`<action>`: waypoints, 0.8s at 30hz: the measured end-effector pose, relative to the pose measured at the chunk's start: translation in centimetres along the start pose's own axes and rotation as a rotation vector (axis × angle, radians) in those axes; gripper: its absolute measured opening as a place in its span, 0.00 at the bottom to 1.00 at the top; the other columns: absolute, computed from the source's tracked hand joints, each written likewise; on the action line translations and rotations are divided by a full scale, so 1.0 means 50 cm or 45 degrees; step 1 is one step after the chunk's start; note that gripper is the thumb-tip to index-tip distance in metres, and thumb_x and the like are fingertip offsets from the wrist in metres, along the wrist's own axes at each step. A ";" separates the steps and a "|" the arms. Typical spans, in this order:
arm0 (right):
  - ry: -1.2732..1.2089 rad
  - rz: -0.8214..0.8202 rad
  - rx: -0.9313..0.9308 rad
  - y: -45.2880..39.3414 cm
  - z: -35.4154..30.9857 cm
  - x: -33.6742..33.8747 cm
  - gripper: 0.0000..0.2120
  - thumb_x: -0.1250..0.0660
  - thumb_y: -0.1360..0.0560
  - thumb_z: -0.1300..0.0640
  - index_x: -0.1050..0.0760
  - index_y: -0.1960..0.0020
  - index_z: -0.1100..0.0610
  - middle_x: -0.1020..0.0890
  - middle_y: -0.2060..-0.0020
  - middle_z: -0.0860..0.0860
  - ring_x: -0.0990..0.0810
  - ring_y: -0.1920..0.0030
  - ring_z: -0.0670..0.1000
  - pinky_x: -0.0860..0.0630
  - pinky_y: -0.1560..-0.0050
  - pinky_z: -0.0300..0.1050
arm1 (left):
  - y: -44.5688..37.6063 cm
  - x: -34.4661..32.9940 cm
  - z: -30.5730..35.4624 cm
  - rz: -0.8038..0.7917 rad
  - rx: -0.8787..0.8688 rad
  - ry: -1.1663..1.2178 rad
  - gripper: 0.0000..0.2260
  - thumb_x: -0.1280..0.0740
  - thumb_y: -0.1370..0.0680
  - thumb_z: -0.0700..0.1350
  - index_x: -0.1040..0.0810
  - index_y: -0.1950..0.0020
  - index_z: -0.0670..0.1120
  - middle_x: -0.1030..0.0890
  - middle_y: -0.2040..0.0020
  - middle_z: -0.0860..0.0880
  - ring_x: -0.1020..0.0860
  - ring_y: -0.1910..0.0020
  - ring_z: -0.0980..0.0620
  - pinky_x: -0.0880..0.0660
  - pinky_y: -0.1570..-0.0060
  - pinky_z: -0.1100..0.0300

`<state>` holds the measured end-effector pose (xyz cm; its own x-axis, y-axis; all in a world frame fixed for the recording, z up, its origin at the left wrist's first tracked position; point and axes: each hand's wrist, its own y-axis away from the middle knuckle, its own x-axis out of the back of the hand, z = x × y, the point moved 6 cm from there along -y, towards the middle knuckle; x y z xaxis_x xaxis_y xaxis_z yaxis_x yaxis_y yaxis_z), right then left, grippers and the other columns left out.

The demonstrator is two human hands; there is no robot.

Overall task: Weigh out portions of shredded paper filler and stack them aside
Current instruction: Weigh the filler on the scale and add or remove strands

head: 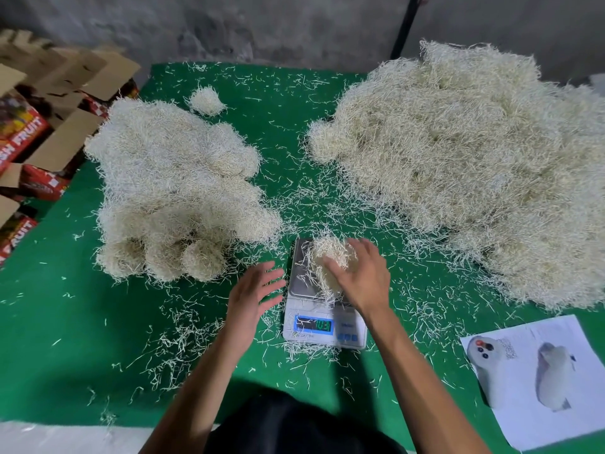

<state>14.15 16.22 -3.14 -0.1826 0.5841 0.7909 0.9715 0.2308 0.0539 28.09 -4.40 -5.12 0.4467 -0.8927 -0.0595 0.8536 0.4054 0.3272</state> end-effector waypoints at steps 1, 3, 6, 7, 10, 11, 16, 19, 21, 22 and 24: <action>0.114 -0.069 0.019 -0.007 -0.012 -0.017 0.42 0.40 0.27 0.22 0.36 0.21 0.46 0.38 0.20 0.53 0.35 0.23 0.59 0.32 0.27 0.68 | 0.003 -0.002 -0.005 -0.011 0.039 0.036 0.15 0.36 0.17 0.57 0.24 0.32 0.53 0.18 0.36 0.50 0.19 0.38 0.48 0.21 0.40 0.44; 0.346 -0.269 0.079 -0.006 -0.033 -0.068 0.40 0.40 0.26 0.24 0.39 0.20 0.43 0.42 0.18 0.53 0.36 0.22 0.63 0.33 0.26 0.67 | 0.010 -0.009 -0.023 -0.021 0.153 0.101 0.22 0.33 0.21 0.63 0.26 0.30 0.55 0.20 0.33 0.49 0.19 0.37 0.48 0.20 0.41 0.44; 0.332 -0.470 0.170 0.007 -0.056 -0.123 0.31 0.30 0.22 0.44 0.35 0.22 0.46 0.32 0.25 0.55 0.28 0.27 0.60 0.34 0.24 0.61 | 0.027 -0.028 -0.035 -0.013 0.318 0.399 0.31 0.27 0.26 0.65 0.30 0.26 0.58 0.25 0.29 0.48 0.24 0.33 0.45 0.21 0.41 0.39; 0.193 -0.494 0.147 0.010 -0.070 -0.127 0.31 0.27 0.23 0.49 0.32 0.23 0.49 0.27 0.29 0.55 0.22 0.34 0.54 0.29 0.26 0.56 | 0.024 -0.031 -0.039 0.000 0.368 0.488 0.32 0.26 0.26 0.63 0.32 0.25 0.59 0.28 0.28 0.48 0.27 0.31 0.44 0.23 0.40 0.36; -0.138 -0.566 0.314 0.039 -0.163 -0.133 0.26 0.29 0.23 0.48 0.27 0.28 0.56 0.24 0.33 0.55 0.23 0.38 0.51 0.28 0.29 0.55 | 0.007 -0.023 -0.015 0.035 0.330 0.239 0.29 0.31 0.18 0.48 0.40 0.21 0.60 0.34 0.26 0.54 0.31 0.28 0.50 0.26 0.34 0.45; -0.210 -0.576 0.448 0.057 -0.204 -0.136 0.24 0.32 0.23 0.46 0.25 0.32 0.57 0.24 0.35 0.53 0.25 0.36 0.51 0.29 0.29 0.54 | -0.008 -0.010 -0.005 0.077 0.268 0.059 0.25 0.35 0.16 0.42 0.37 0.21 0.55 0.33 0.29 0.57 0.28 0.33 0.59 0.25 0.37 0.60; -0.701 -0.225 0.464 0.051 -0.312 -0.099 0.12 0.37 0.18 0.40 0.22 0.51 0.47 0.21 0.52 0.46 0.20 0.51 0.47 0.25 0.47 0.46 | -0.043 -0.024 0.107 0.103 -0.041 -0.274 0.20 0.50 0.12 0.45 0.21 0.55 0.51 0.22 0.59 0.51 0.20 0.60 0.55 0.22 0.60 0.61; -0.693 -0.090 0.377 -0.003 -0.304 -0.082 0.12 0.34 0.19 0.41 0.24 0.45 0.49 0.22 0.47 0.44 0.22 0.44 0.47 0.27 0.42 0.48 | -0.025 -0.061 0.130 -0.259 0.026 -0.171 0.11 0.39 0.16 0.43 0.17 0.44 0.43 0.17 0.50 0.42 0.17 0.50 0.45 0.21 0.57 0.61; -0.543 -0.196 0.438 -0.010 -0.293 -0.093 0.16 0.36 0.19 0.43 0.24 0.34 0.48 0.22 0.36 0.45 0.25 0.34 0.47 0.29 0.31 0.55 | -0.051 -0.027 0.134 -0.098 0.191 0.112 0.12 0.33 0.22 0.35 0.19 0.39 0.43 0.16 0.49 0.47 0.15 0.51 0.51 0.22 0.61 0.68; -0.520 -0.256 0.483 -0.001 -0.292 -0.103 0.20 0.37 0.18 0.44 0.25 0.30 0.51 0.23 0.32 0.47 0.26 0.31 0.48 0.31 0.27 0.56 | -0.062 0.004 0.141 -0.023 0.161 0.288 0.10 0.35 0.19 0.37 0.16 0.43 0.45 0.15 0.53 0.50 0.15 0.57 0.55 0.21 0.65 0.66; -0.504 -0.263 0.664 0.032 -0.316 -0.118 0.22 0.37 0.19 0.47 0.26 0.28 0.53 0.26 0.29 0.46 0.30 0.28 0.45 0.34 0.24 0.51 | -0.066 0.014 0.161 0.056 0.132 0.703 0.21 0.46 0.13 0.49 0.15 0.52 0.47 0.15 0.57 0.49 0.15 0.61 0.53 0.19 0.62 0.59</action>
<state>19.17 0.84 1.92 -0.4944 0.7051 0.5084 0.7290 0.6549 -0.1994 23.42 -7.96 1.32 0.5791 -0.6283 -0.5194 0.8126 0.3937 0.4298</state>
